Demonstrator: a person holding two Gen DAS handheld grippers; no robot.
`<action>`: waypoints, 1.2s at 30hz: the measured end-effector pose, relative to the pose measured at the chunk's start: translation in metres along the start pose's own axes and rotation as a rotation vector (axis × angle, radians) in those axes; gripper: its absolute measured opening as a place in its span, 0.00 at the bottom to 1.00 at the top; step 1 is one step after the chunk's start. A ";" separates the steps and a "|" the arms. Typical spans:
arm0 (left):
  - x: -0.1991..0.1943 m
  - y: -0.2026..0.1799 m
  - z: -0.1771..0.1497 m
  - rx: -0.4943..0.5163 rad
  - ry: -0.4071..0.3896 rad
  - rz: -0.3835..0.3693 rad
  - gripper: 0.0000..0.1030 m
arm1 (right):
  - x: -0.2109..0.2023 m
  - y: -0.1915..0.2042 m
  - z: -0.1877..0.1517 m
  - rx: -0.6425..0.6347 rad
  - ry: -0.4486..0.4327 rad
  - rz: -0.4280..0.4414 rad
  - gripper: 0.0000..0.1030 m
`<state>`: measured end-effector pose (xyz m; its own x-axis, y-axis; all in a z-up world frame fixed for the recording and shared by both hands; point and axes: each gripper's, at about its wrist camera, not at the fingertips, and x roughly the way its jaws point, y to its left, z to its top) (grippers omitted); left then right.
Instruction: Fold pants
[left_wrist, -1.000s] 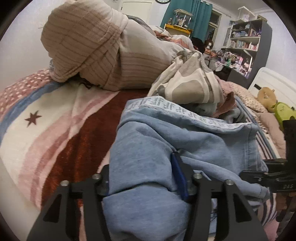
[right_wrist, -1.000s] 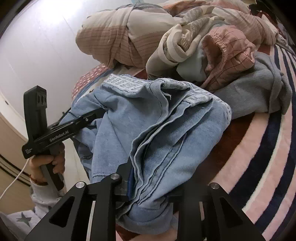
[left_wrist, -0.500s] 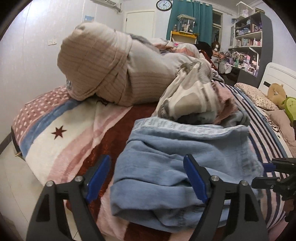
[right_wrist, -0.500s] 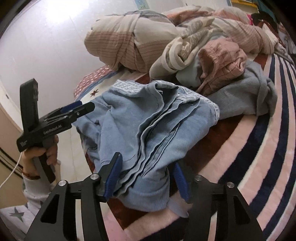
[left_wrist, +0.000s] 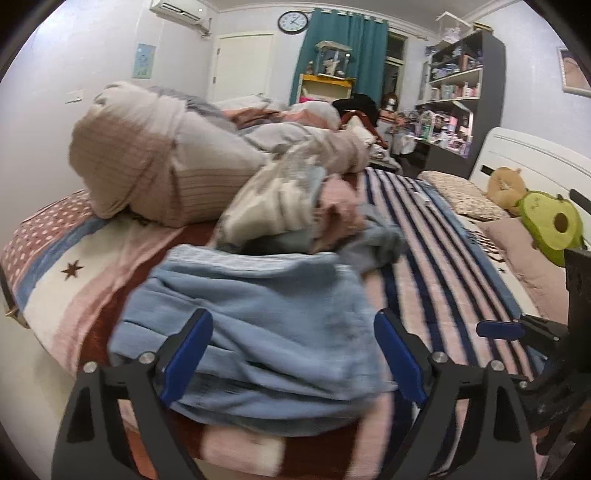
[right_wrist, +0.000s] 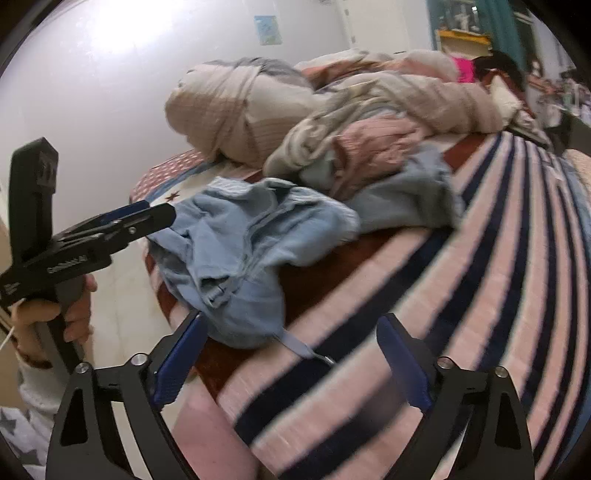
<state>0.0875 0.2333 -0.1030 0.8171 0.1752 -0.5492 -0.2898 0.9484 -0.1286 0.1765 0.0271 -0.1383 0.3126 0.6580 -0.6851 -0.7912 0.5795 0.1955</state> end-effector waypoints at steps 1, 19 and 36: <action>-0.002 -0.009 0.000 0.006 -0.002 -0.011 0.86 | -0.006 -0.003 -0.004 0.006 -0.006 -0.012 0.90; -0.037 -0.211 -0.008 0.221 -0.151 -0.179 0.87 | -0.183 -0.087 -0.102 0.146 -0.251 -0.428 0.99; -0.049 -0.262 -0.016 0.246 -0.165 -0.195 0.93 | -0.235 -0.100 -0.131 0.182 -0.360 -0.511 0.99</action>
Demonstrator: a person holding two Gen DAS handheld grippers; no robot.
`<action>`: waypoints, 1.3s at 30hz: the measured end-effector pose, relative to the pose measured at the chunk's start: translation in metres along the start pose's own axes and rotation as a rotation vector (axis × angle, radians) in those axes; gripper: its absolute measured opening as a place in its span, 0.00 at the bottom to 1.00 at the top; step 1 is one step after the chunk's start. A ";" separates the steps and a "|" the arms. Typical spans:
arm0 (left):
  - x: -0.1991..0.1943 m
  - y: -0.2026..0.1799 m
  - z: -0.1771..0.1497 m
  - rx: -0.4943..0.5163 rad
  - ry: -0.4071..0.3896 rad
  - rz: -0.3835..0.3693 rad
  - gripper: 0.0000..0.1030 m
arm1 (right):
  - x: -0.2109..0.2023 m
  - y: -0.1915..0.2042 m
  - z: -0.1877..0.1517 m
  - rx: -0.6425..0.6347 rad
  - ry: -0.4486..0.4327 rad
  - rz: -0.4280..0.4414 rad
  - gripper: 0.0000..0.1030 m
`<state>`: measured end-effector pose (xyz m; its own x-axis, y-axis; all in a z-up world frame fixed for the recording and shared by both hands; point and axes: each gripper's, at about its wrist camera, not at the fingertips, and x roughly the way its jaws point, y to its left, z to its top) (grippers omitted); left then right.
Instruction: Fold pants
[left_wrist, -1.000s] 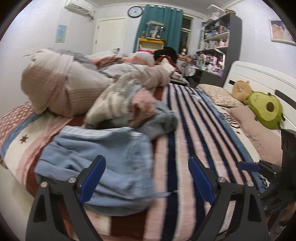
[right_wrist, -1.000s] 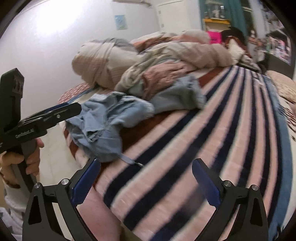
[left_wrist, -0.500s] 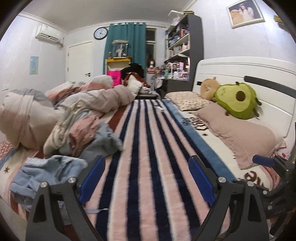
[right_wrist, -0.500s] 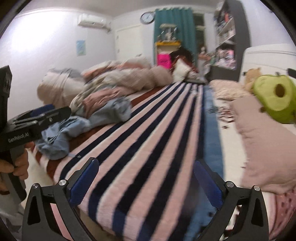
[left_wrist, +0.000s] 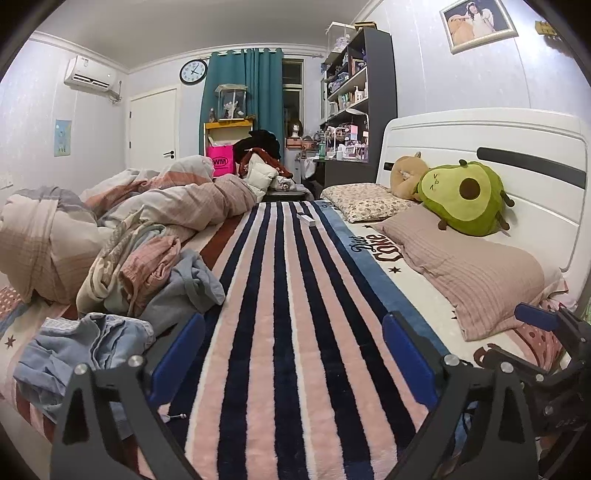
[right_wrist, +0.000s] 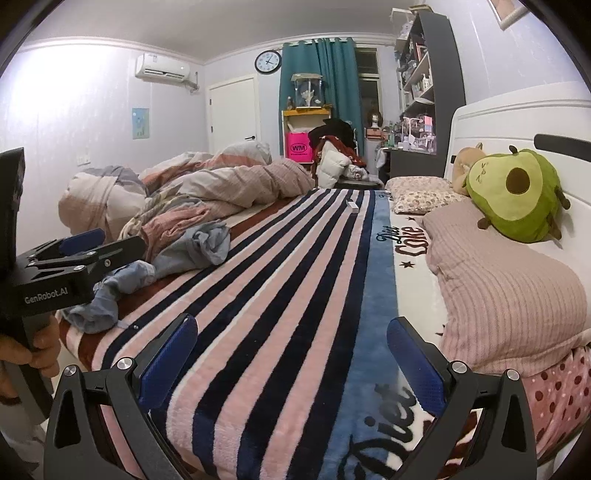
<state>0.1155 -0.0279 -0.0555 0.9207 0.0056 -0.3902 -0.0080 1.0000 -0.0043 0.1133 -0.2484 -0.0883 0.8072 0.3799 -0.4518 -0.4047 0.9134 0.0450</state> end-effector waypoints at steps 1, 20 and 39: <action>0.001 0.001 0.000 -0.001 0.001 -0.002 0.93 | 0.000 0.000 0.000 0.001 0.000 0.001 0.99; -0.003 0.011 -0.003 -0.025 -0.013 0.010 0.94 | -0.002 0.002 0.002 0.001 -0.008 -0.001 0.99; -0.008 0.022 -0.002 -0.041 -0.029 0.036 0.94 | -0.004 0.004 0.005 0.002 -0.009 -0.004 0.99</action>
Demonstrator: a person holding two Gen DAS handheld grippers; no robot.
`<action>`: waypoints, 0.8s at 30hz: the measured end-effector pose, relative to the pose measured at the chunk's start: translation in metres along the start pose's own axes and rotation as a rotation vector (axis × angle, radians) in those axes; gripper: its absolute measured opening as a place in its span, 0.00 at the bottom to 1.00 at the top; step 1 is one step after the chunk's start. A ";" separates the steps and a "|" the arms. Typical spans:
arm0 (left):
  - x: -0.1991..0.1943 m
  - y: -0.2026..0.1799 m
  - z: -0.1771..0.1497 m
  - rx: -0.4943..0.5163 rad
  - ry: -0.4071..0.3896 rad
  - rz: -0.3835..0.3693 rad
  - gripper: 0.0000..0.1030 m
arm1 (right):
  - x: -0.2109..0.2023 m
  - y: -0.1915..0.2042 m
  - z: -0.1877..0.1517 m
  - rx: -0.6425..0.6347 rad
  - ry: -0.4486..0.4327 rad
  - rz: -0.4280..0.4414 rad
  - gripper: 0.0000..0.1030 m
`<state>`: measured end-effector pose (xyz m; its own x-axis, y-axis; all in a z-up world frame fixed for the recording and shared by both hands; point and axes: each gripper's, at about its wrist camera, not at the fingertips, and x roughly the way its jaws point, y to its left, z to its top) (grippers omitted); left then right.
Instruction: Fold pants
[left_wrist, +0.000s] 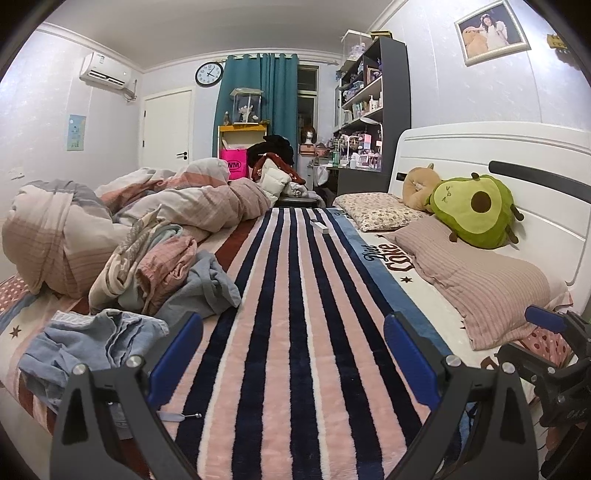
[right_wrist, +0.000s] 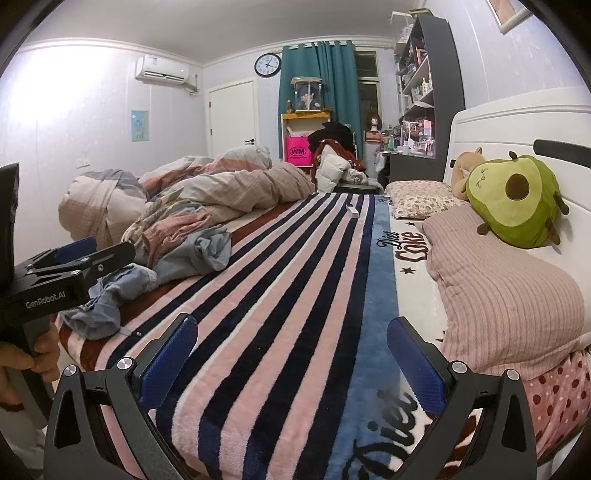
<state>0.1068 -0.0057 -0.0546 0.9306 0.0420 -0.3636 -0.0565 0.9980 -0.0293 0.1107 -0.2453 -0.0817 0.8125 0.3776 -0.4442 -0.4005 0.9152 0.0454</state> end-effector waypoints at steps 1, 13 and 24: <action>0.000 0.000 0.000 0.000 0.001 0.000 0.94 | 0.000 0.000 0.000 0.000 0.000 0.000 0.99; 0.000 0.001 0.001 0.001 0.004 -0.007 0.94 | 0.000 -0.001 0.000 0.000 0.001 0.000 0.99; 0.000 0.000 0.001 0.003 0.002 -0.006 0.94 | 0.000 -0.001 0.000 0.000 0.000 0.001 0.99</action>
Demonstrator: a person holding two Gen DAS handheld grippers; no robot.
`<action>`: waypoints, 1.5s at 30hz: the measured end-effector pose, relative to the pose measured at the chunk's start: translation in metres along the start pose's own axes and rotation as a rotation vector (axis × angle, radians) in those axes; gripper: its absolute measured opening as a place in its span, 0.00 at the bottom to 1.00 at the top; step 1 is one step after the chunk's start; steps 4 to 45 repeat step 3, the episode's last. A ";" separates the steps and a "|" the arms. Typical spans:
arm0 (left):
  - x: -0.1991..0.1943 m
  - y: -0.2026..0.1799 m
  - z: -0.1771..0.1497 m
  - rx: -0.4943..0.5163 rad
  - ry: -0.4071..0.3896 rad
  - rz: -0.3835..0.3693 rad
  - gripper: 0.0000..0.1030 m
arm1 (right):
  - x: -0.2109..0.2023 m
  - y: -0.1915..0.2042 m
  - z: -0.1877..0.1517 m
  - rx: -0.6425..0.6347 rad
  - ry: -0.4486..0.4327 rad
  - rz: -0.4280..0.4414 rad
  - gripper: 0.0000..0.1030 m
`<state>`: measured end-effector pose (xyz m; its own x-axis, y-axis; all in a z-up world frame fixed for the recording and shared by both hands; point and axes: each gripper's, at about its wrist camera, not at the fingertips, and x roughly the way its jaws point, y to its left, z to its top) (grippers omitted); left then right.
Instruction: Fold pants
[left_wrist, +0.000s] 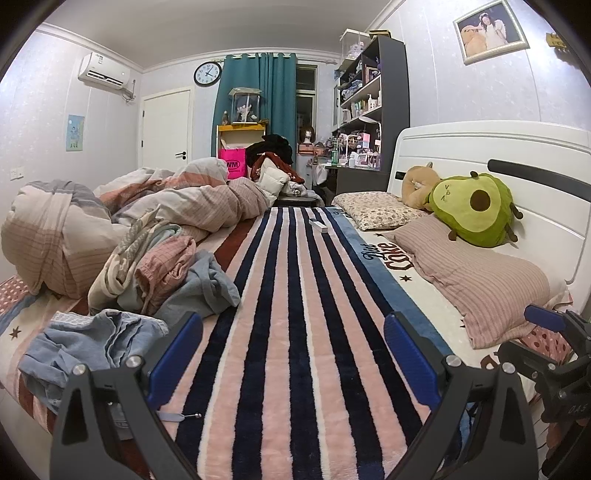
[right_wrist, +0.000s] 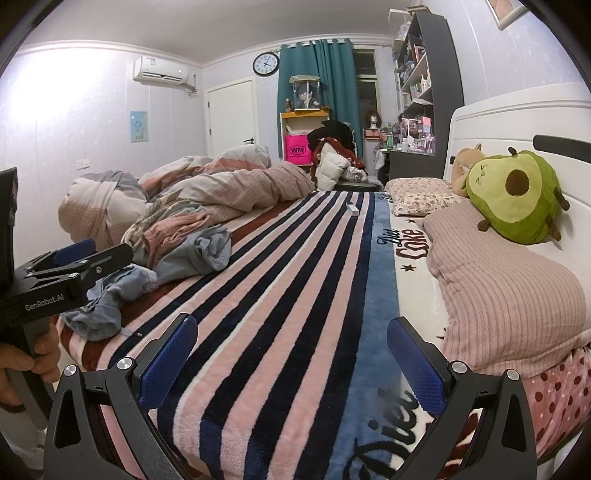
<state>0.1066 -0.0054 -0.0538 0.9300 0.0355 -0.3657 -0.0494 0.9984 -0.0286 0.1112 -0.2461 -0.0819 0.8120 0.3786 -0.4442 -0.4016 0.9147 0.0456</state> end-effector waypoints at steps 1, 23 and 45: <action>0.001 0.000 0.000 0.001 0.000 -0.001 0.94 | 0.000 0.000 0.000 0.000 0.000 -0.001 0.99; 0.001 -0.001 0.000 0.002 0.004 0.002 0.94 | 0.000 0.000 0.000 -0.001 0.001 -0.002 0.99; 0.001 -0.001 0.000 0.002 0.004 0.002 0.94 | 0.000 0.000 0.000 -0.001 0.001 -0.002 0.99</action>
